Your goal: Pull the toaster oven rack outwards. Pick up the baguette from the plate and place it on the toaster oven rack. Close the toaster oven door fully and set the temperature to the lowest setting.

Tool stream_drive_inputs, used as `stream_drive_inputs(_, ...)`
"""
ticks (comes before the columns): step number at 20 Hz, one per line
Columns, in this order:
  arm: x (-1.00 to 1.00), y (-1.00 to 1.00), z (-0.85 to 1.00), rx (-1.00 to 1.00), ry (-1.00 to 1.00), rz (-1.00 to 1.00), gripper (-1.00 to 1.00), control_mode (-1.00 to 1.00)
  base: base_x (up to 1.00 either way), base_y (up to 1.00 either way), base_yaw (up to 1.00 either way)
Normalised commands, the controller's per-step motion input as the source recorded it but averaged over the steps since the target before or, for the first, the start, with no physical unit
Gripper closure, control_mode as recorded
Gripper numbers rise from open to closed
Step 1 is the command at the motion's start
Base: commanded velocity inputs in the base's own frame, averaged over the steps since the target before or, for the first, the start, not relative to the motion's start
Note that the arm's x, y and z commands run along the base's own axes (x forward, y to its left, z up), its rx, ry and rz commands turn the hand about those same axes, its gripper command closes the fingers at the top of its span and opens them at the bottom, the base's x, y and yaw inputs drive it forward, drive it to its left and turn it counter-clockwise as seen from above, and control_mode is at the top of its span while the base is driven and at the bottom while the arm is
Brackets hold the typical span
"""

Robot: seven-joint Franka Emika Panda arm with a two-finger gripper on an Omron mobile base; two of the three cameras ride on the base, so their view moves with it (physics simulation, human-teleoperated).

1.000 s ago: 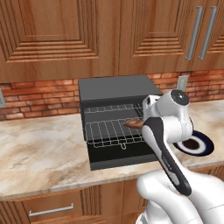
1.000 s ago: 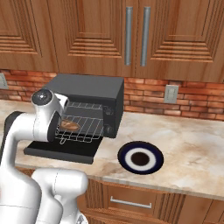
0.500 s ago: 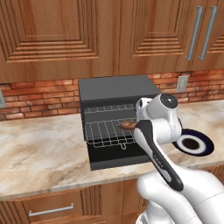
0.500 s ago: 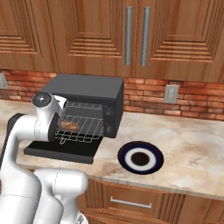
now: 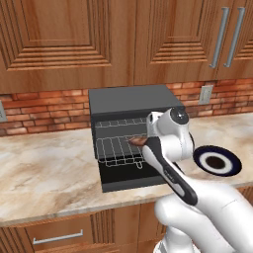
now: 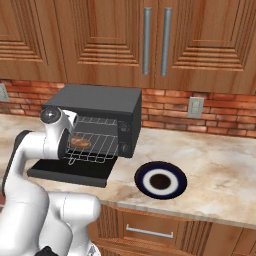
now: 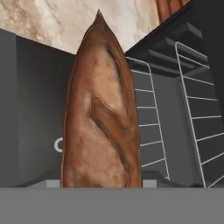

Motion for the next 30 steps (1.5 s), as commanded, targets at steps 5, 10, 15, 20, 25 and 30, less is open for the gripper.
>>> stream_drive_inputs(5,0.32,0.11,-0.17,-0.01,0.00,0.00,1.00,-1.00,0.00,0.00,0.00)
stream_drive_inputs(10,0.33,0.10,-0.20,-0.02,0.00,0.00,1.00,-1.00,0.00,0.00,0.00)
stream_drive_inputs(15,0.31,0.07,-0.29,-0.02,0.00,0.01,1.00,-1.00,0.00,0.00,0.00)
stream_drive_inputs(20,0.28,0.03,-0.25,0.00,0.00,0.01,1.00,-1.00,0.00,0.00,0.00)
stream_drive_inputs(25,0.23,0.01,-0.21,0.00,0.00,0.01,1.00,-1.00,0.00,0.00,0.00)
stream_drive_inputs(30,0.23,0.03,-0.23,-0.01,0.00,0.01,1.00,-1.00,0.00,0.00,0.00)
